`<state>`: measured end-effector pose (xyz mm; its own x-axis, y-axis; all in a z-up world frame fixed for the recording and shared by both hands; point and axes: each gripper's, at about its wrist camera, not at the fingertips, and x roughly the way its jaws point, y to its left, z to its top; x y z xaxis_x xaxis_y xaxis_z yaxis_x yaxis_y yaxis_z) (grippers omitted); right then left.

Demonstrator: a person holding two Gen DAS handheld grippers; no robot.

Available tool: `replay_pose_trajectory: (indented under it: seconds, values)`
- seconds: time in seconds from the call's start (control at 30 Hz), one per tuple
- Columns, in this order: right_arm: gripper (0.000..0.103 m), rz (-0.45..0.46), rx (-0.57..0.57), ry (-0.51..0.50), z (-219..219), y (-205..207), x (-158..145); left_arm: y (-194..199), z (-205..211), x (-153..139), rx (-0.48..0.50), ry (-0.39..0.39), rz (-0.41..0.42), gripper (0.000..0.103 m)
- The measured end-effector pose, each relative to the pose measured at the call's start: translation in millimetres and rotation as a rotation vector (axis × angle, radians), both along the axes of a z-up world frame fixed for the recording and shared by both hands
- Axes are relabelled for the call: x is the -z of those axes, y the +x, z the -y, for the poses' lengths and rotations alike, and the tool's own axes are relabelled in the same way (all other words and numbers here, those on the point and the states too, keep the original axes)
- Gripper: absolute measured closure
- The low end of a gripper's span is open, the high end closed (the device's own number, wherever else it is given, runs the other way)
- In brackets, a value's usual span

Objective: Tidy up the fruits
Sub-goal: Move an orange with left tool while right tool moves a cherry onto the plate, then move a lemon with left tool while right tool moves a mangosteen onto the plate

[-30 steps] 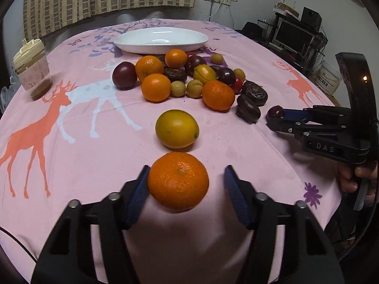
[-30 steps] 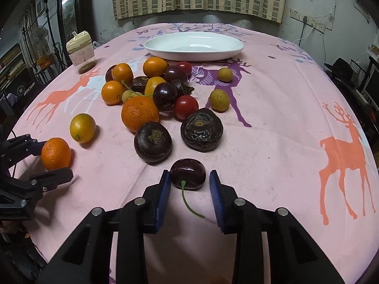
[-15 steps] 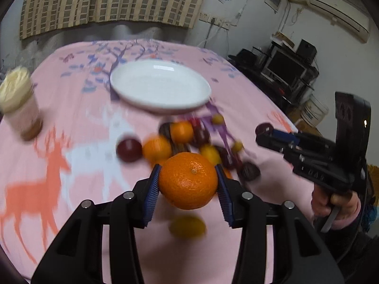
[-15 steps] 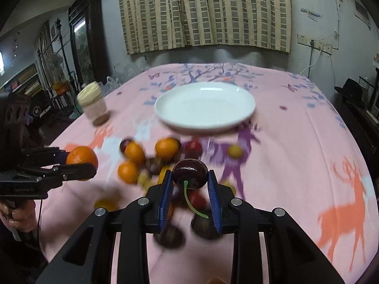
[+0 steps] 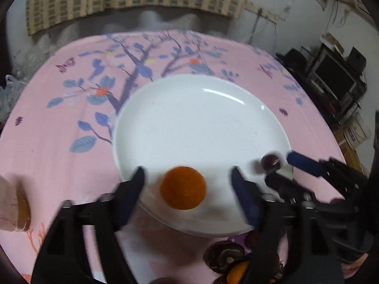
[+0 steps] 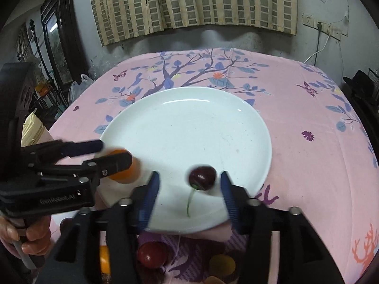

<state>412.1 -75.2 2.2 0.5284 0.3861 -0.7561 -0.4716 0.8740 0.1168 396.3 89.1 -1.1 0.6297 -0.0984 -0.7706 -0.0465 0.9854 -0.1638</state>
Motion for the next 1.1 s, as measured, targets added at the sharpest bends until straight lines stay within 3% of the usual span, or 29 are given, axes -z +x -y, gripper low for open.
replay_pose_trajectory:
  seconds: [0.03, 0.13, 0.23, 0.33, 0.43, 0.57, 0.7, 0.8, 1.1]
  values:
    - [0.047, 0.005, -0.011, 0.017, 3, -8, -3, -8, -2, -6, -0.003, 0.008, 0.038, 0.014]
    - [0.043, 0.024, -0.068, 0.047, 15, -41, -10, -40, -4, -25, -0.008, 0.062, 0.096, 0.013]
    - [0.043, 0.05, -0.115, 0.017, 25, -79, -12, -88, -10, -34, -0.029, 0.047, 0.124, 0.01]
    - [0.043, 0.046, -0.158, 0.019, 38, -110, -10, -147, -13, -27, -0.013, -0.02, 0.126, 0.01]
    - [0.043, 0.019, -0.132, 0.047, 64, -139, -8, -194, -9, -15, 0.001, -0.057, 0.118, 0.01]
    - [0.043, 0.001, -0.112, 0.064, 97, -175, 0, -241, 13, 4, 0.078, -0.006, 0.084, 0.01]
    - [0.045, -0.041, -0.105, 0.032, 100, -191, 17, -265, 32, 21, 0.133, 0.06, 0.071, 0.012]
    - [0.047, -0.054, -0.111, 0.004, 93, -192, 26, -274, 43, 30, 0.161, 0.093, 0.062, 0.021]
    - [0.051, -0.074, -0.075, -0.006, 89, -188, 37, -263, 57, 44, 0.192, 0.138, 0.025, 0.031]
